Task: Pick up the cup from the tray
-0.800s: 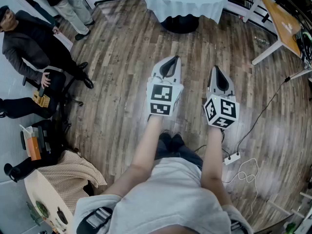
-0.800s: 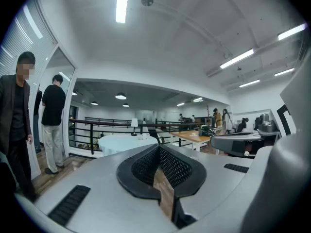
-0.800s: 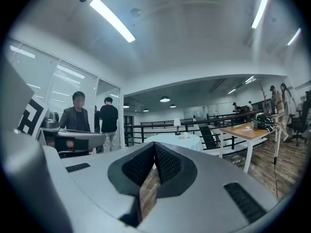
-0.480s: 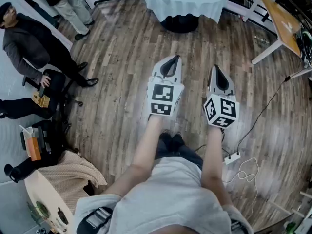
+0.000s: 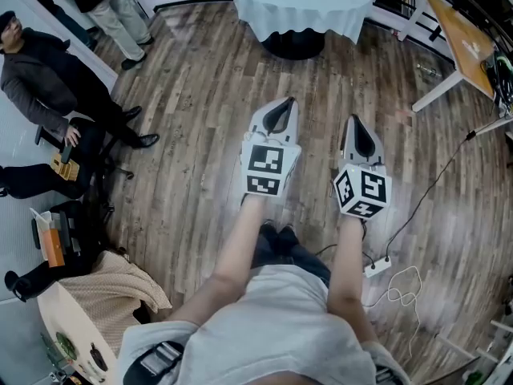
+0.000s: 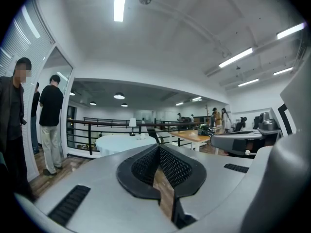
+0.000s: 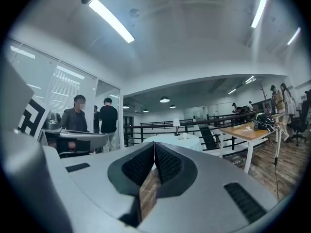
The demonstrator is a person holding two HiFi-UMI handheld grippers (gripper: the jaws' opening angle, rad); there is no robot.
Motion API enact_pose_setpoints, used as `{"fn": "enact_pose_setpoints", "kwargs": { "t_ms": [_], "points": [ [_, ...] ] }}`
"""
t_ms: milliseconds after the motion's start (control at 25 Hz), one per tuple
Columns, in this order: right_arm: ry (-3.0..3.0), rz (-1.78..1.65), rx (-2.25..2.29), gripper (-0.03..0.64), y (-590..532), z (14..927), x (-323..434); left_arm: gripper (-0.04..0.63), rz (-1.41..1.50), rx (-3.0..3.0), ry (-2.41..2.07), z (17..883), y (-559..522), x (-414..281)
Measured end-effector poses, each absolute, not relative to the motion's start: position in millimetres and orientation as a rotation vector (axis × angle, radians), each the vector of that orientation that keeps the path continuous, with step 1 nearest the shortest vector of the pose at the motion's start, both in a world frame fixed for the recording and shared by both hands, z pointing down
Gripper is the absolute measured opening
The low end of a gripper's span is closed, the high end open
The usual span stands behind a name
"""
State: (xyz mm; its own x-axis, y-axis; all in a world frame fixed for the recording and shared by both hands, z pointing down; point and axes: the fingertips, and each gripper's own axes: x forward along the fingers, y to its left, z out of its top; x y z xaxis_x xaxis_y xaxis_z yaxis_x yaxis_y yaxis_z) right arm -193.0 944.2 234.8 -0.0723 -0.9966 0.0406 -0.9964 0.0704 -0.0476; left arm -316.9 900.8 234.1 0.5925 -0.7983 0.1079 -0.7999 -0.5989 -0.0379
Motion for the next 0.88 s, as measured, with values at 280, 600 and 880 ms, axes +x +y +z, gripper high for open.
{"fn": "enact_pose_setpoints", "kwargs": {
  "t_ms": [280, 600, 880],
  "points": [
    [2.308, -0.132, -2.101, 0.008, 943.3, 242.7, -163.0, 0.006, 0.202, 2.776, -1.415, 243.8, 902.3, -289.7],
    [2.326, -0.16, -2.075, 0.008, 918.2, 252.5, -147.5, 0.006, 0.22, 2.731, -1.468, 251.6, 876.7, -286.7],
    [2.316, -0.162, -2.087, 0.008, 864.8, 256.0, -139.2, 0.006, 0.222, 2.739, -1.467, 256.5, 820.9, -280.6]
  ]
}}
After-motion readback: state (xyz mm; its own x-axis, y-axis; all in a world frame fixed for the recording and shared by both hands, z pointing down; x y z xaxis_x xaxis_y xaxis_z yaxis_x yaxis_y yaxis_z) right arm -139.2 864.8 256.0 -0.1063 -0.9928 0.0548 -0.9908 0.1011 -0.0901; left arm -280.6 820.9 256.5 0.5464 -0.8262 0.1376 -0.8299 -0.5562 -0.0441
